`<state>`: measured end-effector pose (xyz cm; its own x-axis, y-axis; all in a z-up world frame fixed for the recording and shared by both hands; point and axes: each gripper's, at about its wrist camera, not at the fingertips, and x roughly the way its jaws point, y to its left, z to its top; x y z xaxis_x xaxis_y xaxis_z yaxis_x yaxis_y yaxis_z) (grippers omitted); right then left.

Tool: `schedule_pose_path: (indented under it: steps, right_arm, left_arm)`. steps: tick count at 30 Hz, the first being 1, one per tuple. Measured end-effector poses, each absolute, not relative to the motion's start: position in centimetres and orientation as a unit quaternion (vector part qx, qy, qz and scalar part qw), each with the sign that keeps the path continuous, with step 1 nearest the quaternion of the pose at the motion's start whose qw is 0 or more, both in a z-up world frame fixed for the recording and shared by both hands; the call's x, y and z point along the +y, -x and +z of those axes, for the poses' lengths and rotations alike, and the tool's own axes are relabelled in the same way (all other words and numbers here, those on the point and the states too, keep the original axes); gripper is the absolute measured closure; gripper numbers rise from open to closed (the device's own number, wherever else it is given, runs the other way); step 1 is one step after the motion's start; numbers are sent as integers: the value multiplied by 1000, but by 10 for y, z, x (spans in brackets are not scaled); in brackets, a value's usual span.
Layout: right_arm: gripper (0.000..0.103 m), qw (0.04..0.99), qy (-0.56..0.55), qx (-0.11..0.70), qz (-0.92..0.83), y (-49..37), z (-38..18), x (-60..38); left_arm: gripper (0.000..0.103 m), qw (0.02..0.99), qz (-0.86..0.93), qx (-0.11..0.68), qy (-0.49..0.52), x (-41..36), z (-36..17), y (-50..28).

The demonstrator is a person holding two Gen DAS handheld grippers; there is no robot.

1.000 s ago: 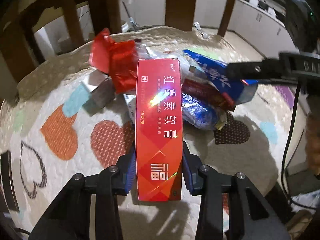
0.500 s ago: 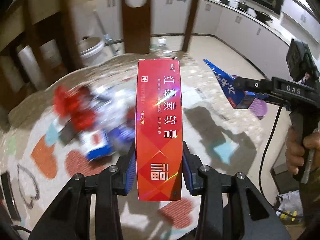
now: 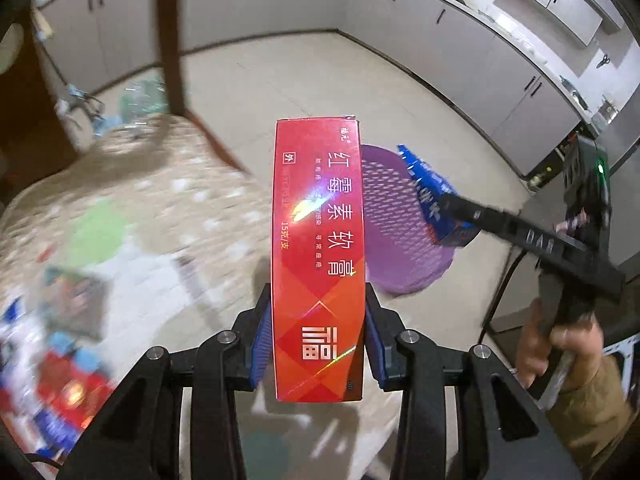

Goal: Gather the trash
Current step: 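Carry both boxes to the purple basket and open both tools over it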

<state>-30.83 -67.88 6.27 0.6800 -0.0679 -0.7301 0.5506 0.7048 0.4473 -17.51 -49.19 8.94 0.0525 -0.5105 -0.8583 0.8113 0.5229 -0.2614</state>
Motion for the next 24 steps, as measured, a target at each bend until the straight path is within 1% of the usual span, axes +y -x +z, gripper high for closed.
schedule_pose_path:
  steps: [4,9,10,12,14,15,16,17,24]
  right_arm:
    - [44,844,-347,360,-196,307,51,-698]
    - [44,840,-353,362,-199,306,41,-720]
    - [44,840,-353,361,-199,305,40,-721]
    - [42,840,-353,360,-199,303,39,-724]
    - [42,840,-354,358,-202,304,40,-725]
    - [38,839,-356,357,-203,305,40,-725]
    - [34,839,-357,356,-205,305,37,-726]
    - [32,838,-359,354,-208,306,37,-727]
    - [31,835,-369,347,-215,315,40,-726]
  left_arm:
    - [64,692,-473,523,-152,-533,74,174]
    - [64,684,-474,534,-151,-566,59,168]
    - [63,686,-471,534,-148,-570,57,167]
    - [50,686,-470,538,-139,-575,60,169]
    - [42,690,-468,537,-131,-578,59,167]
    - [38,691,-468,535,-128,-577,60,166]
    - [37,691,-469,535,-126,-577,61,167]
    - [37,692,-469,534,-126,-585,59,168]
    - [37,709,-451,528,-123,-551,70,177]
